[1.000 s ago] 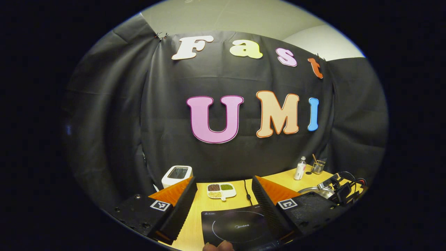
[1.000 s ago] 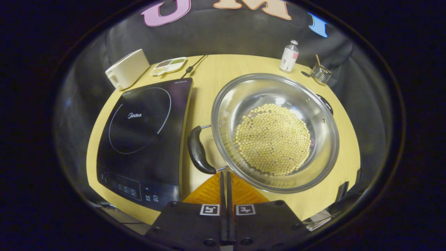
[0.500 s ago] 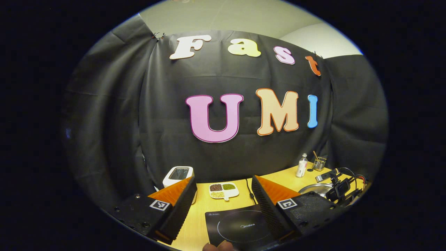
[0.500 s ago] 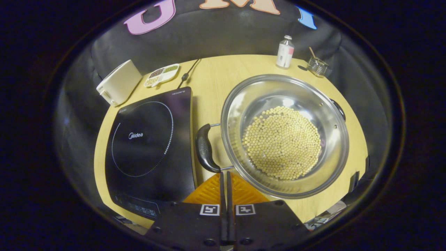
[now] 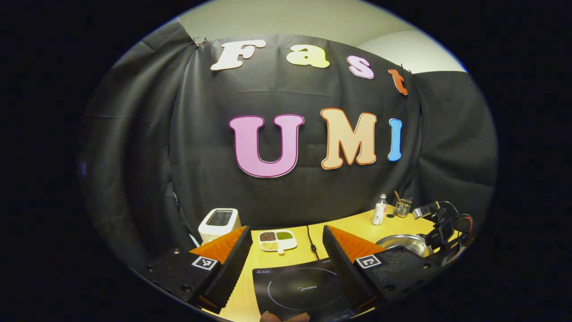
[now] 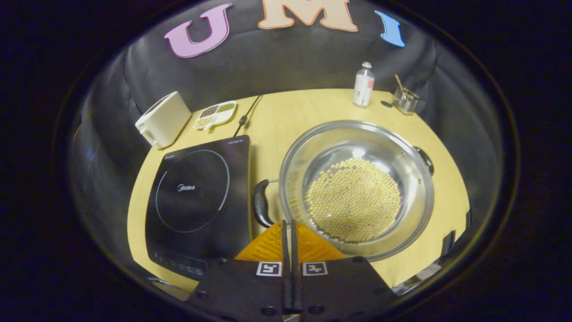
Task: First push the handle of the pot to place it horizontally, then grasp the pot with both hands and set it on the induction cooktop.
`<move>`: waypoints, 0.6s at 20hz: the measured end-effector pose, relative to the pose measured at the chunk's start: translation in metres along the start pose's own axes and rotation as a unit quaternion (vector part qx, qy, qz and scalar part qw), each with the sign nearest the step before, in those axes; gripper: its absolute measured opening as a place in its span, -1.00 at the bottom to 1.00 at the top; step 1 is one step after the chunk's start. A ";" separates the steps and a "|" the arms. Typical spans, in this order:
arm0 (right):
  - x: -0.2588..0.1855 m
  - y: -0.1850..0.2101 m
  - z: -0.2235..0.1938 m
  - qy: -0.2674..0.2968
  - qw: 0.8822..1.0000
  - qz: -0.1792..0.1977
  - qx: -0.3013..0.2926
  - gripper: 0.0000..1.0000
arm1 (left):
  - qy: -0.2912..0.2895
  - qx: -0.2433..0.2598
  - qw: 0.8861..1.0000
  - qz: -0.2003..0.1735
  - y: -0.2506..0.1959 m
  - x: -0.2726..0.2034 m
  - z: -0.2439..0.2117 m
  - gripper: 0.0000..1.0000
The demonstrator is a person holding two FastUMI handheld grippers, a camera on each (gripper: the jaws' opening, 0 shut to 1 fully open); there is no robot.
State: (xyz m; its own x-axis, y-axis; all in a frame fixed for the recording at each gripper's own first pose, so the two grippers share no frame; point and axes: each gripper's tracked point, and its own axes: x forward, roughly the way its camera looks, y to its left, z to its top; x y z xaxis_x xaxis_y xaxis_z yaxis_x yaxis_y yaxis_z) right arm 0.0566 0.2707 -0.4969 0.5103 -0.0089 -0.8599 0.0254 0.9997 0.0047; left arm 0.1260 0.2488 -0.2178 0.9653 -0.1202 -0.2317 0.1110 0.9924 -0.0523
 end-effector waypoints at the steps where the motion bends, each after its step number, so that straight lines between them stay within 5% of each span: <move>1: 0.000 -0.009 0.005 -0.008 1.000 -0.004 0.002 -0.94 | 0.005 0.000 1.000 -0.005 -0.007 0.001 -0.002 0.92; 4: -0.005 -0.044 0.016 -0.026 0.999 -0.016 0.009 -0.84 | 0.026 -0.001 0.999 -0.023 -0.036 0.004 -0.010 0.93; 7: -0.005 -0.087 0.028 -0.038 0.999 -0.025 0.011 -0.37 | 0.049 -0.001 0.998 -0.030 -0.067 0.010 -0.023 0.93; 10: -0.001 -0.129 0.045 -0.048 0.999 -0.024 0.008 -0.37 | 0.094 -0.013 0.995 -0.035 -0.106 0.015 -0.048 0.94; 12: 0.003 -0.157 0.057 -0.052 0.998 -0.026 -0.009 0.06 | 0.125 -0.025 0.991 -0.030 -0.129 0.016 -0.066 0.96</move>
State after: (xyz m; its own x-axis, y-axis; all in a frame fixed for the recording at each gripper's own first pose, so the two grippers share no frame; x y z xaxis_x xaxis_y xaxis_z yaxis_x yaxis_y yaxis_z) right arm 0.1028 0.1120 -0.4712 0.5956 -0.0628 -0.8008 0.0399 0.9980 -0.0486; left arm 0.1112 0.1173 -0.2792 0.8674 -0.1884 -0.4605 0.1492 0.9815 -0.1204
